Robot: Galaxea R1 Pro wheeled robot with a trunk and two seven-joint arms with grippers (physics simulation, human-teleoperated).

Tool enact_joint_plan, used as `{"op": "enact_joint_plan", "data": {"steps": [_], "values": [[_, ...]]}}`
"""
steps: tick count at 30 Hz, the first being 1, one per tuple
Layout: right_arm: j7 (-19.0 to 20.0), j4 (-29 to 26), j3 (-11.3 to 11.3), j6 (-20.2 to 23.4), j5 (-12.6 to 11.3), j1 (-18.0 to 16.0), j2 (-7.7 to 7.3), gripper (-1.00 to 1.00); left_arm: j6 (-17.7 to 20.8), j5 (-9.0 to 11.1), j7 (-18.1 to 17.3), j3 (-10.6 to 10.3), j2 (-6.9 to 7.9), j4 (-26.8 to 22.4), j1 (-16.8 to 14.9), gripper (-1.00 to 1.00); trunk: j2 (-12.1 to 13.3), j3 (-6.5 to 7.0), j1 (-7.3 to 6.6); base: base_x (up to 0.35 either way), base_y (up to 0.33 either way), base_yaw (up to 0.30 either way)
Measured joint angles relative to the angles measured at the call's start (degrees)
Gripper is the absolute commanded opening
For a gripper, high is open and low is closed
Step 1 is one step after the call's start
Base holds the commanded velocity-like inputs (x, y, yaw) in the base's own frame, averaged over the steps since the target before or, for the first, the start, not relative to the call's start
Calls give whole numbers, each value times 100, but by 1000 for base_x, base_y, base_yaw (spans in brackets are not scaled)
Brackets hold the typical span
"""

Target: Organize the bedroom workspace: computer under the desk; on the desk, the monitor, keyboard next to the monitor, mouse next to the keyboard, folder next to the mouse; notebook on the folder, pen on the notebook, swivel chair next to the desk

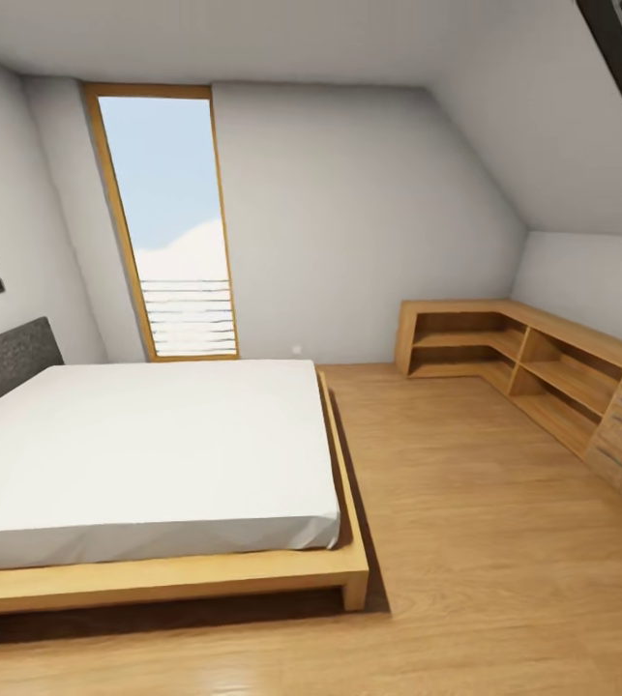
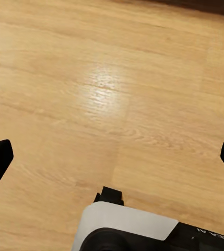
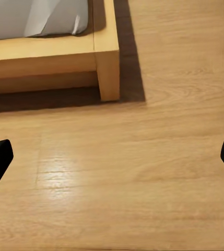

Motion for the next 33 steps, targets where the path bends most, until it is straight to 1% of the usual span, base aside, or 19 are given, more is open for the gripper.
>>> {"op": "enact_joint_plan", "data": {"steps": [13,22,33], "values": [[3,4,1,0,33,0,-4,100,0,7,0,1,0,0,0,100,0,0,-1,-10,5,-300],[-1,8,0,-21,33,0,0,100,0,5,1,5,0,-1,0,100,0,0,-1,0,212,-300],[0,2,0,-25,33,0,-4,100,9,0,0,-2,-13,0,0,100,0,0,-1,0,18,-300]]}}
